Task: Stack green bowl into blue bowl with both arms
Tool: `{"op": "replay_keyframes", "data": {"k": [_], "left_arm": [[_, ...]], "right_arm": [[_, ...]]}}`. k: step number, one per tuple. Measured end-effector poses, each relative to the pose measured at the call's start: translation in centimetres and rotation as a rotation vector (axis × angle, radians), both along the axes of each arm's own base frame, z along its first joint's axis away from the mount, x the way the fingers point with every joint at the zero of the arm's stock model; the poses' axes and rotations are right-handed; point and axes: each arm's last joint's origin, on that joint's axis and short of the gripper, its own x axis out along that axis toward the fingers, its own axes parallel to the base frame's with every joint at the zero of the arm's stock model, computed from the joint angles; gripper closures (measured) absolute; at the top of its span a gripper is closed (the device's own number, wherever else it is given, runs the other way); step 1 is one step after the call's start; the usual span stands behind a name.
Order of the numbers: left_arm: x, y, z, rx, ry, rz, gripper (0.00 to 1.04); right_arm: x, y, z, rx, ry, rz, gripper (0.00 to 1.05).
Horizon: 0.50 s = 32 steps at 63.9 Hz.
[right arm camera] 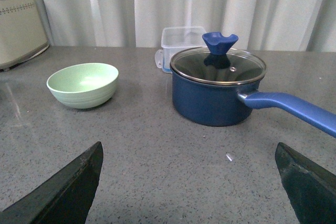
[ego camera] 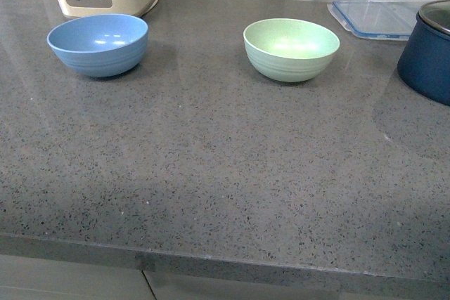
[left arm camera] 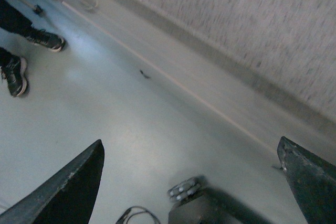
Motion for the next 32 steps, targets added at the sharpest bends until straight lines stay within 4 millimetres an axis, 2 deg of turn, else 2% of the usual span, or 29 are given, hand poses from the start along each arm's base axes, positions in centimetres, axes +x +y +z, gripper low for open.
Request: {"op": "replay_keyframes", "data": {"k": [5, 12, 21, 32], "left_arm": [[1.9, 0.9, 1.1, -0.004, -0.047, -0.01, 0.07], [6.2, 2.3, 2.8, -0.008, -0.102, -0.071, 0.07], [10.4, 2.8, 3.5, -0.033, -0.095, -0.163, 0.07], [14.2, 2.4, 4.0, -0.069, -0.087, -0.242, 0.07]], "right_arm": [[0.0, 0.0, 0.0, 0.0, 0.0, 0.0, 0.1], [0.0, 0.0, 0.0, 0.0, 0.0, 0.0, 0.1], [0.0, 0.0, 0.0, 0.0, -0.001, 0.0, 0.1], [0.0, 0.0, 0.0, 0.0, 0.0, 0.0, 0.1]]}}
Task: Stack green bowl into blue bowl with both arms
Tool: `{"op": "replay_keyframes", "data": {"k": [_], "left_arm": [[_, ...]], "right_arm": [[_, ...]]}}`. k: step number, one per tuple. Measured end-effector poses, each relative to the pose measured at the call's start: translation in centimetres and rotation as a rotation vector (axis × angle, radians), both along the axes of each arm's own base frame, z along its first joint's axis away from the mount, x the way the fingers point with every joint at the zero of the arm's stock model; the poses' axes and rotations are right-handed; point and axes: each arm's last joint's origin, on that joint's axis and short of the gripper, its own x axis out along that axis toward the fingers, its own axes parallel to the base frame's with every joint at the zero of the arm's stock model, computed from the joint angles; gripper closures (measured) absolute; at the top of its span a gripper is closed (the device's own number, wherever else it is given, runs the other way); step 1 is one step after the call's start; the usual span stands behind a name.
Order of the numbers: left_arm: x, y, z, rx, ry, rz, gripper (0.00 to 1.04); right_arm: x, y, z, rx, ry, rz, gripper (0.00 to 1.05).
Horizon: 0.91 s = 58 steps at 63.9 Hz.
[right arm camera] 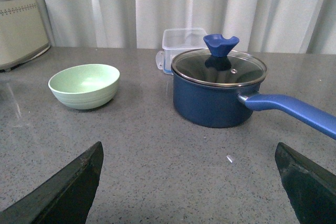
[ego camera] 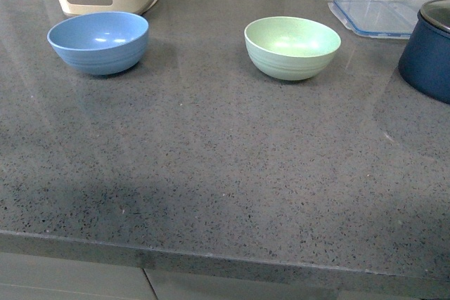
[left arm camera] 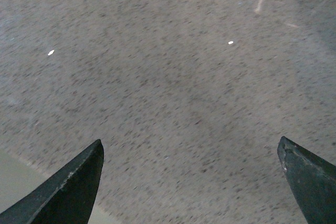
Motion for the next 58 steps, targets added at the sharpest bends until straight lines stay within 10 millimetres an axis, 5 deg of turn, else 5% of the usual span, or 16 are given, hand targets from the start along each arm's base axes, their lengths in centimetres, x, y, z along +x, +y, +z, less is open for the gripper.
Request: {"op": "replay_keyframes", "data": {"k": [23, 58], "left_arm": [[7.2, -2.3, 1.0, 0.012, -0.009, -0.142, 0.07], [15.1, -4.1, -1.3, -0.011, 0.02, -0.186, 0.07]], "right_arm": [[0.0, 0.0, 0.0, 0.0, 0.0, 0.0, 0.1], [0.0, 0.0, 0.0, 0.0, 0.0, 0.0, 0.1]]}}
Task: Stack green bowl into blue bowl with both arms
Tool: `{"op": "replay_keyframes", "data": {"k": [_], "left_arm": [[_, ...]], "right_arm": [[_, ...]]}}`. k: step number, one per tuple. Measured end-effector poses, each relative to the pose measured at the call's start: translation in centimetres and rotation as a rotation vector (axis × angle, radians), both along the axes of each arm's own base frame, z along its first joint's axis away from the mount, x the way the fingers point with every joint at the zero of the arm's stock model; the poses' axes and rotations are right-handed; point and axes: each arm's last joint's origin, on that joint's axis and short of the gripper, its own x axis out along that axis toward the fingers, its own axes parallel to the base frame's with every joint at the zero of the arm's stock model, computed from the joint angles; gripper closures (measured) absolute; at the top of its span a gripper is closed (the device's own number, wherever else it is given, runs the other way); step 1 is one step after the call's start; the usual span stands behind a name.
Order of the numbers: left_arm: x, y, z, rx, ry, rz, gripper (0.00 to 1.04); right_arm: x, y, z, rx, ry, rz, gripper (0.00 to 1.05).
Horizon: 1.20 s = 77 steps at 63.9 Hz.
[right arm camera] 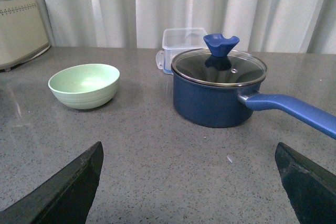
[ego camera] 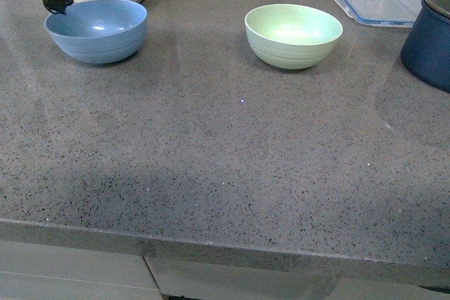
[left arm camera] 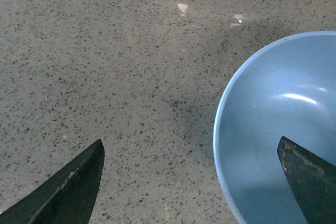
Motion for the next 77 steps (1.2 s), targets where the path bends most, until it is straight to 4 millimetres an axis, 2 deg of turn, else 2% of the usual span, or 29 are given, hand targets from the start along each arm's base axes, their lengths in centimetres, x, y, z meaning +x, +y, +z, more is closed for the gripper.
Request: {"op": "replay_keyframes", "data": {"k": [13, 33, 56, 64, 69, 77], "left_arm": [[0.9, -0.2, -1.0, -0.007, 0.015, 0.004, 0.07], [1.9, 0.7, -2.3, -0.002, 0.028, 0.042, 0.08], [2.1, 0.7, -2.8, -0.048, 0.026, 0.107, 0.62], [1.4, 0.2, -3.7, -0.093, 0.045, 0.148, 0.88], [1.1, -0.5, -2.1, -0.124, 0.004, 0.144, 1.02], [1.2, -1.6, -0.9, -0.129, -0.019, 0.126, 1.01]], "right_arm": [[0.0, 0.0, 0.0, 0.0, 0.0, 0.0, 0.1], [0.0, 0.0, 0.0, 0.0, 0.0, 0.0, 0.1], [0.0, 0.0, 0.0, 0.0, 0.0, 0.0, 0.1], [0.0, 0.0, 0.0, 0.0, 0.0, 0.0, 0.1], [0.0, 0.0, 0.0, 0.0, 0.0, 0.0, 0.1], [0.0, 0.0, 0.0, 0.0, 0.0, 0.0, 0.1]]}}
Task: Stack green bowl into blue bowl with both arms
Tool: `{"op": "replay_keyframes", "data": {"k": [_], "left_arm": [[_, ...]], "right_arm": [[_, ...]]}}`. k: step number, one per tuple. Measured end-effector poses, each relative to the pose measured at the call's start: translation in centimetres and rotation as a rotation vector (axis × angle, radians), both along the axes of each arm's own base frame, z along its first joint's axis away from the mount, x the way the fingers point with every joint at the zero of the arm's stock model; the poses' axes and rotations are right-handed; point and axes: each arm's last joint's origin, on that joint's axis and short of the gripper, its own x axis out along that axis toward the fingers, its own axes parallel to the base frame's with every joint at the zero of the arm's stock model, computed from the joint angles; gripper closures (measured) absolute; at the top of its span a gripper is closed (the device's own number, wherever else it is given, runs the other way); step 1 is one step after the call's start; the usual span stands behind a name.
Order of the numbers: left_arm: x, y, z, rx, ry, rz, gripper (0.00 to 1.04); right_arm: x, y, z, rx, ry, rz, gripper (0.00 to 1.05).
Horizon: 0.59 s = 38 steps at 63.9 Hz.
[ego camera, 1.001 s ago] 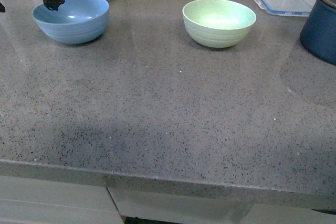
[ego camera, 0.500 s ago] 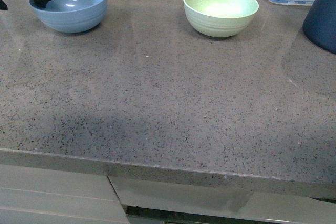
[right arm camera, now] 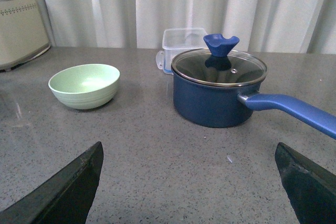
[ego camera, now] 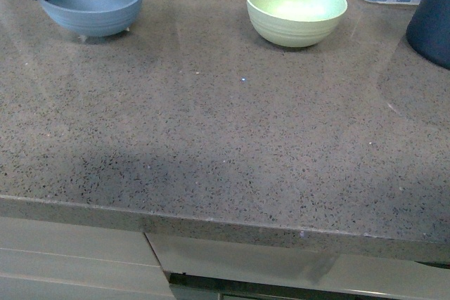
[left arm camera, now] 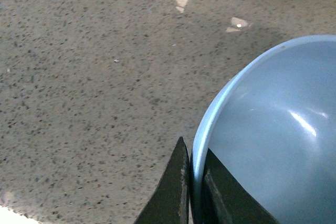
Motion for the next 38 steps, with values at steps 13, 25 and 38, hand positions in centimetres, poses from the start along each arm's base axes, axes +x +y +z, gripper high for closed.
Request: {"op": "replay_keyframes", "data": {"k": [13, 25, 38], "left_arm": [[1.0, -1.8, 3.2, -0.01, -0.058, -0.035, 1.01], [1.5, -3.4, 5.4, -0.036, -0.104, -0.065, 1.01], [1.6, -5.3, 5.0, -0.054, -0.092, -0.088, 1.01]], "right_arm": [[0.0, 0.0, 0.0, 0.0, 0.0, 0.0, 0.1], [0.0, 0.0, 0.0, 0.0, 0.0, 0.0, 0.1], [0.0, 0.0, 0.0, 0.0, 0.0, 0.0, 0.1]]}}
